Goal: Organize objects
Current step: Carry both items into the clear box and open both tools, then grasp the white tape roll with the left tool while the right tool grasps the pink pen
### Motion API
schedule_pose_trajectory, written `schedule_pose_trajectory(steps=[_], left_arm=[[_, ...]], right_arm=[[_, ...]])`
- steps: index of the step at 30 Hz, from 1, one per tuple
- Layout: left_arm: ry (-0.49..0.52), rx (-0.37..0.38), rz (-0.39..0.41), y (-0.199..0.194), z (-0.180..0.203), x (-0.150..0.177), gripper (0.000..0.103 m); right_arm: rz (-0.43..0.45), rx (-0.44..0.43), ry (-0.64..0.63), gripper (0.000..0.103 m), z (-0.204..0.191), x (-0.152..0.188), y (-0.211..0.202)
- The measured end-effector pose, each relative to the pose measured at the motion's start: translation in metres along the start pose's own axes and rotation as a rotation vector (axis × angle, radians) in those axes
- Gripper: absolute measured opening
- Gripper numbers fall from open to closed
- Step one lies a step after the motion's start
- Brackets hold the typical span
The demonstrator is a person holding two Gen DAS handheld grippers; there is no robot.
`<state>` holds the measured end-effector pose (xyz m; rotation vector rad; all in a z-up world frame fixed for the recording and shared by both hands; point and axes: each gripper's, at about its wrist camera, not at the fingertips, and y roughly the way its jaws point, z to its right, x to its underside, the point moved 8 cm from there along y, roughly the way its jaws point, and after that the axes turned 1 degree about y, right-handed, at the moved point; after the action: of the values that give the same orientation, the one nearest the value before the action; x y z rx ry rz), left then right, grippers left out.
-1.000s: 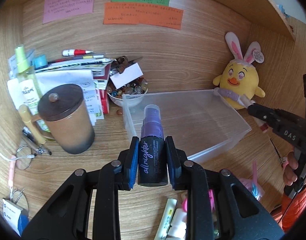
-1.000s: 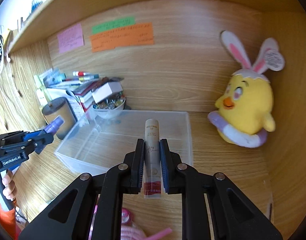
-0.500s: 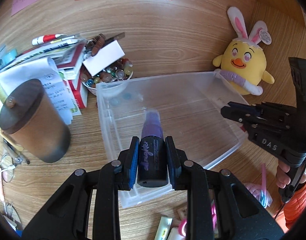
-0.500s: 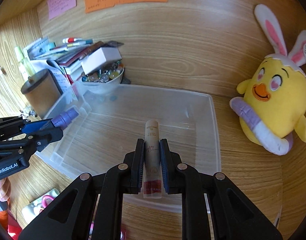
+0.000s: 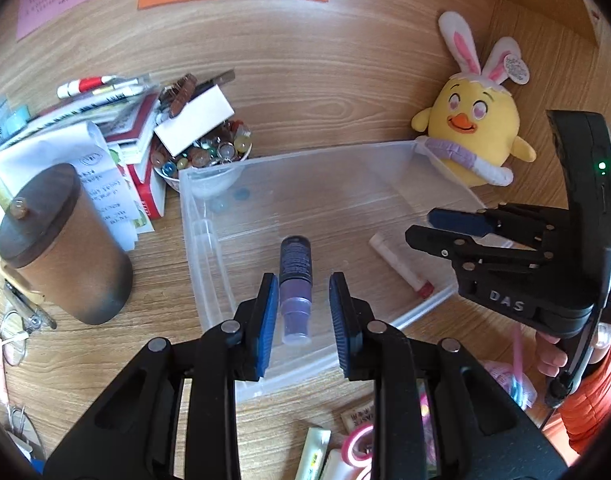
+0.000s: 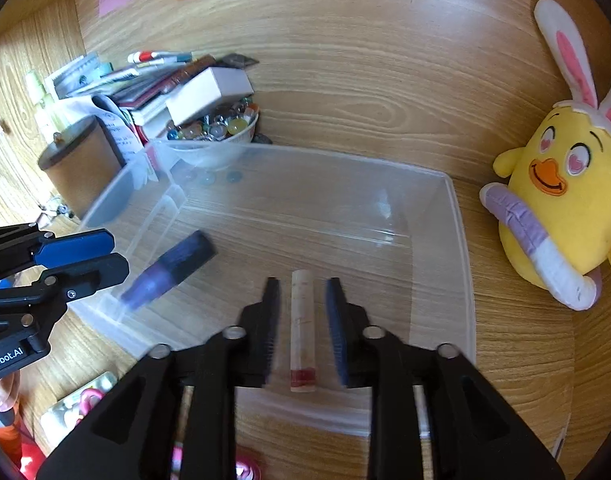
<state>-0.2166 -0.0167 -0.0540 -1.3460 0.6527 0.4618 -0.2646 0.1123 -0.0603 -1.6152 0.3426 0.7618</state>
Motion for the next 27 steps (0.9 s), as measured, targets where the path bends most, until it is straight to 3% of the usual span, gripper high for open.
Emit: schedule_pose_trajectory(steps=[4, 6, 11, 14, 21, 27], left_arm=[[-0.004, -0.010, 0.033, -0.018, -0.001, 0.003, 0.034], [-0.006, -0.027, 0.061, -0.030, -0.003, 0.005, 0.049], [0.008, -0.068, 0.134, -0.060, -0.002, 0.014, 0.067], [0.006, -0.090, 0.159, -0.074, -0.002, 0.025, 0.075], [-0.002, -0.136, 0.155, -0.092, -0.002, 0.066, 0.078], [-0.040, -0.141, 0.100, -0.092, -0.004, 0.108, 0.078]], right_arm=[[0.065, 0.012, 0.006, 0.047, 0.002, -0.001, -0.027], [0.091, 0.003, 0.015, 0.052, 0.003, 0.001, -0.042], [0.176, 0.010, 0.037, 0.073, 0.004, 0.013, -0.083], [0.215, 0.054, 0.020, 0.075, -0.002, 0.026, -0.102], [0.238, 0.067, 0.043, 0.075, -0.025, 0.075, -0.123], [0.174, 0.045, 0.113, 0.073, -0.039, 0.123, -0.114]])
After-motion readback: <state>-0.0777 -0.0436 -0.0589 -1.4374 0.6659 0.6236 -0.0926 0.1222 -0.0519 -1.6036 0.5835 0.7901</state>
